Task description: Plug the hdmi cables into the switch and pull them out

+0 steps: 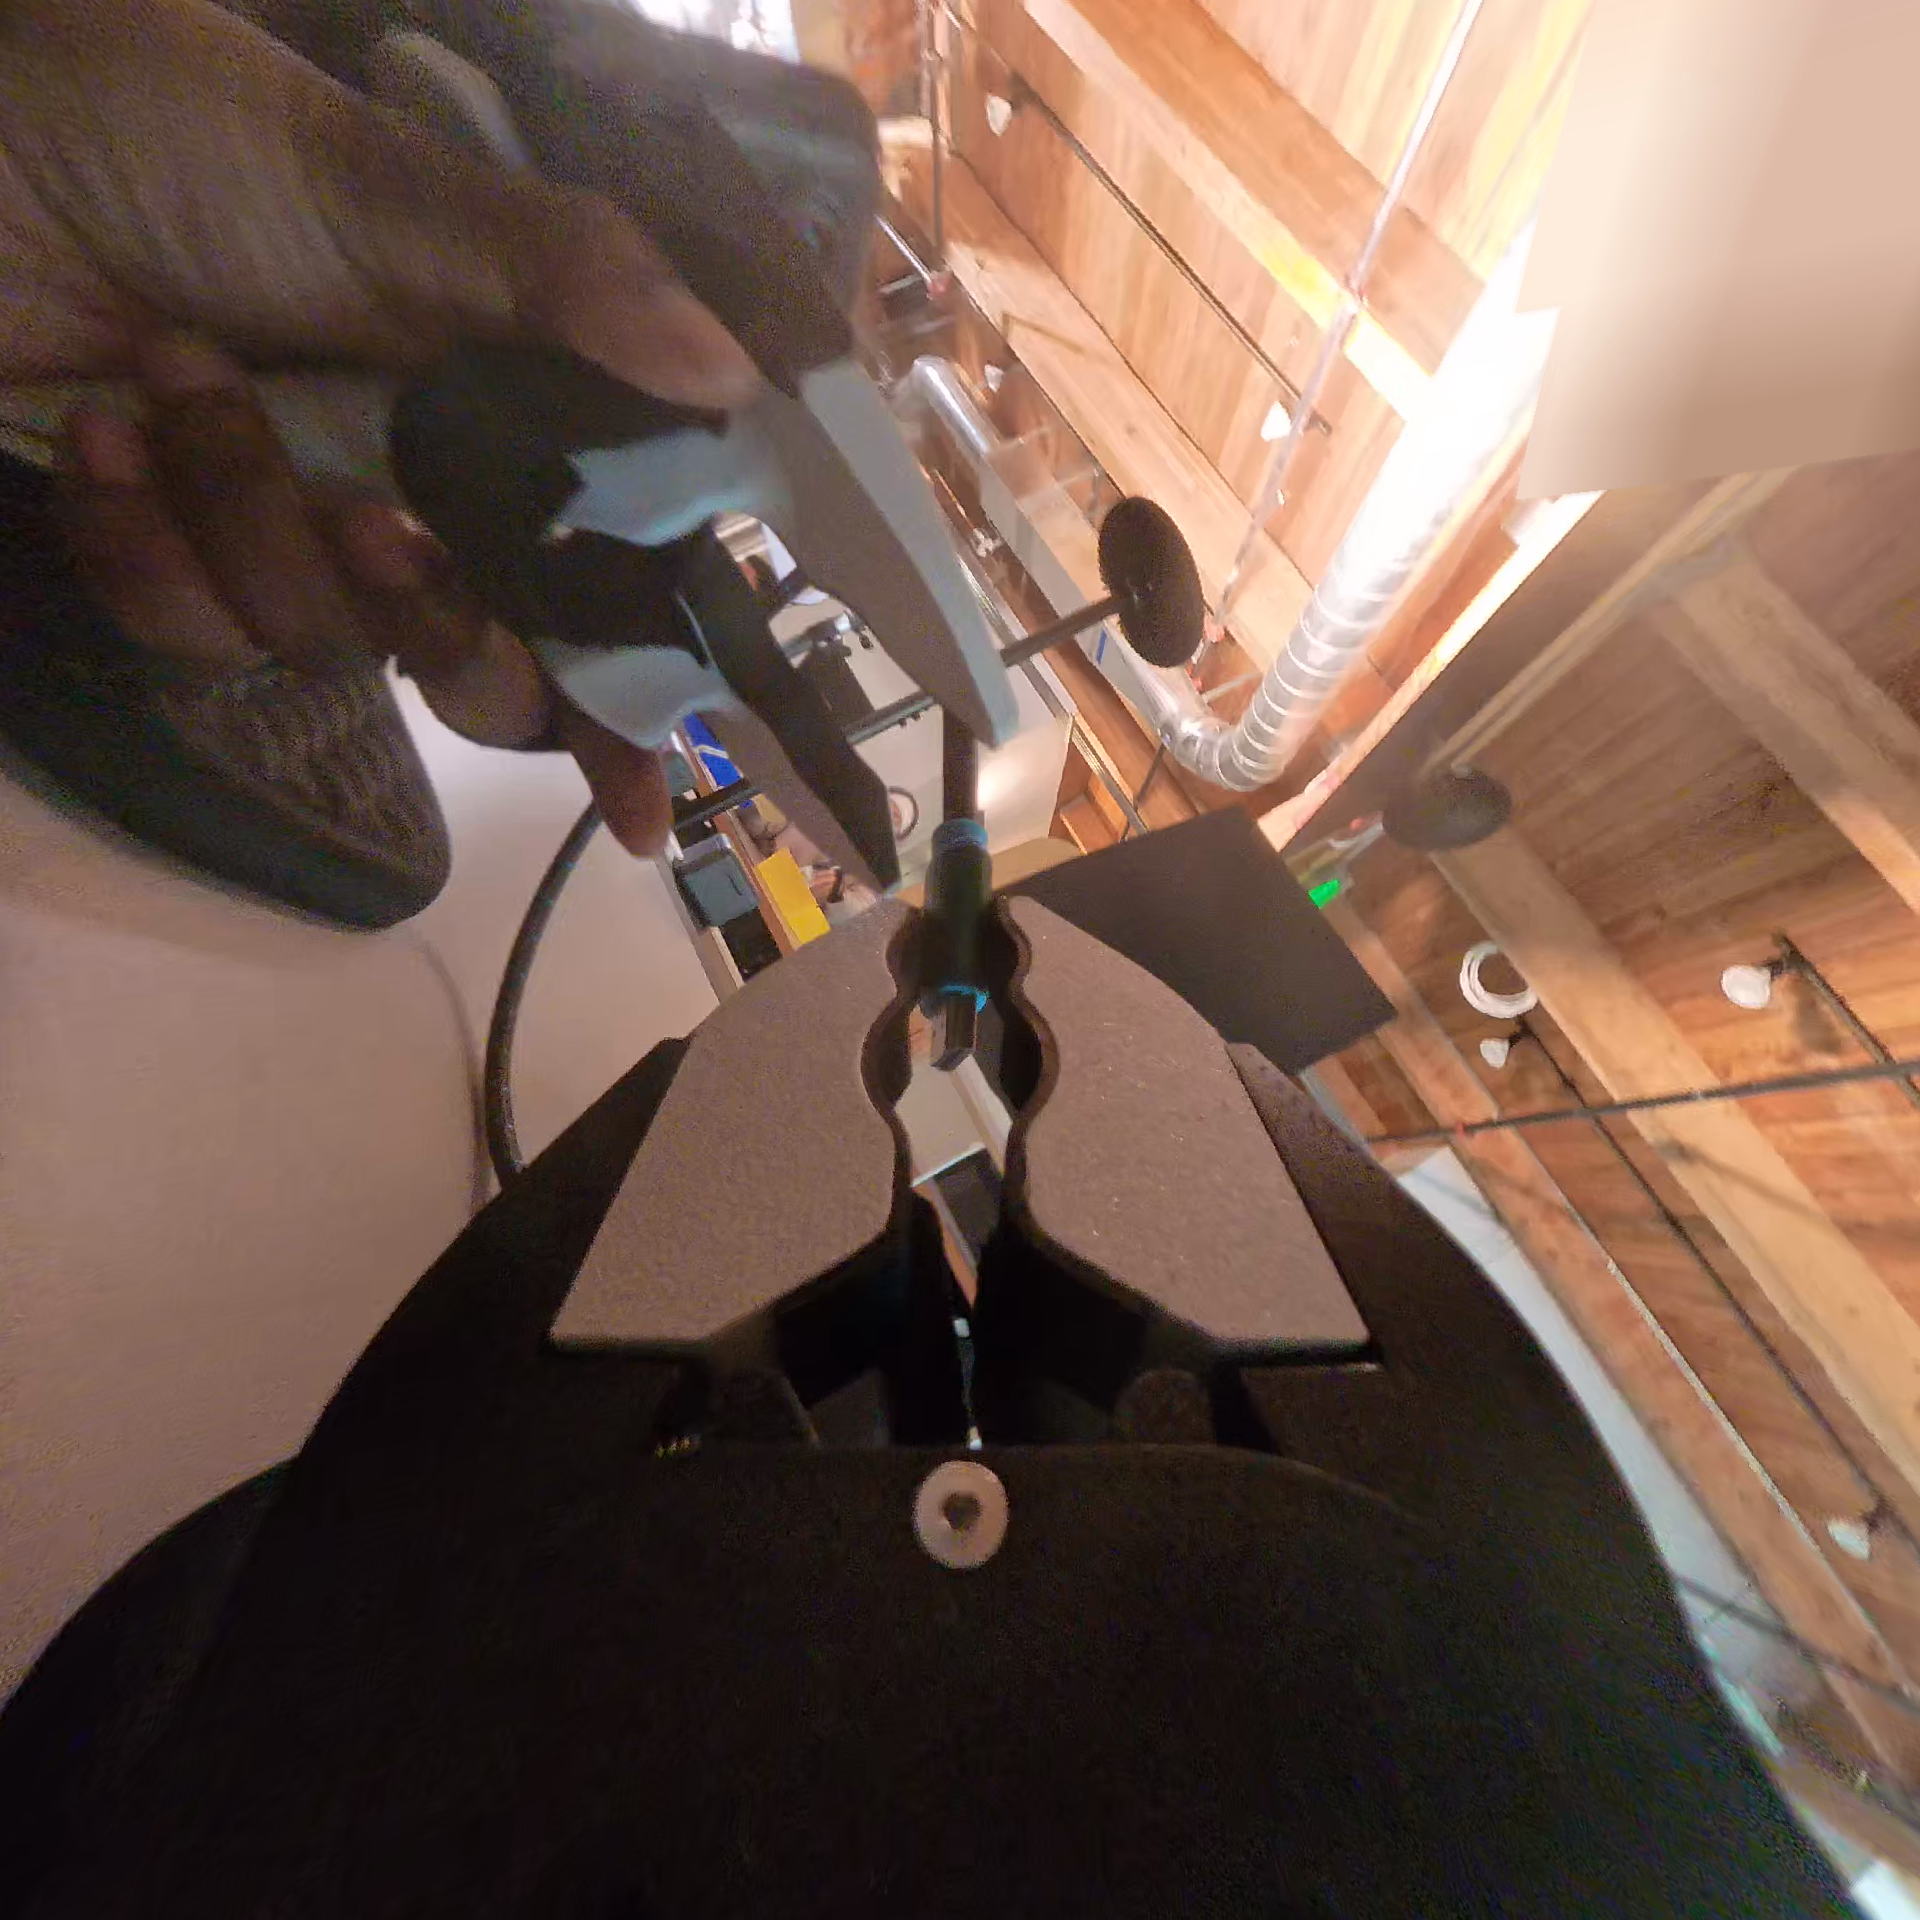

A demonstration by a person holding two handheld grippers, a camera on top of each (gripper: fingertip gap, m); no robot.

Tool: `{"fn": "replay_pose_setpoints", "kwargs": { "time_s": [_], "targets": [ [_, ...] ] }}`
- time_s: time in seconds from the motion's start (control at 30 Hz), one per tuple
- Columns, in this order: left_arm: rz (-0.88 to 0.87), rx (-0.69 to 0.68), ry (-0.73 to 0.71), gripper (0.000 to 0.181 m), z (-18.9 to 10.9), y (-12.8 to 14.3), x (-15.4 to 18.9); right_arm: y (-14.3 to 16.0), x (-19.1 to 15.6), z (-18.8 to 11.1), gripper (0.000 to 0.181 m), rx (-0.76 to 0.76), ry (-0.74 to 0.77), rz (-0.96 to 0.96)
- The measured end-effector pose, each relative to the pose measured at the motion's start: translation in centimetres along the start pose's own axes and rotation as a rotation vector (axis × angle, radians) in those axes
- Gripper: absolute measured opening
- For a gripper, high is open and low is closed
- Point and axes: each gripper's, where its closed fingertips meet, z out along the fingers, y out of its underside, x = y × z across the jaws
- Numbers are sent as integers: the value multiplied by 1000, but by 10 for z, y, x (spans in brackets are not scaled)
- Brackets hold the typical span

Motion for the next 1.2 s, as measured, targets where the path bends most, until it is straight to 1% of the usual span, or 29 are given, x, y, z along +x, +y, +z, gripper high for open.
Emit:
{"fn": "replay_pose_setpoints", "kwargs": {
  "time_s": [0.1,0.23,0.47,0.53,0.6,0.63,0.67,0.7,0.77,0.83,1.0,1.07,1.2],
  "targets": [
    [-58,-80,64,46,5,16,7,-4,-8,0,12,16,-30,-76],
    [-30,-130,70,27,7,25,11,-6,-12,-1,12,30,-52,-93],
    [-38,-156,74,25,6,31,12,-7,-15,-4,12,46,-87,-101],
    [-36,-158,66,20,5,32,11,-6,-16,-4,12,46,-103,-74],
    [-33,-157,76,21,6,32,14,-7,-15,-5,13,65,-111,-20],
    [-36,-153,89,20,6,32,16,-9,-13,-6,15,83,-115,36],
    [-41,-144,101,20,6,30,18,-10,-10,-6,24,104,-121,109],
    [-48,-129,109,20,5,28,19,-12,-8,-7,27,128,-135,187],
    [-71,-98,130,20,4,23,21,-18,-2,-11,28,197,-173,324],
    [-91,-78,152,20,2,20,23,-23,3,-13,26,255,-200,383],
    [-108,-78,199,20,3,21,31,-27,-2,-10,21,286,-295,263],
    [-107,-80,206,20,4,22,32,-27,-7,-9,12,281,-325,219],
    [-122,-96,224,21,2,23,35,-29,-8,-10,12,274,-373,155]
  ]
}}
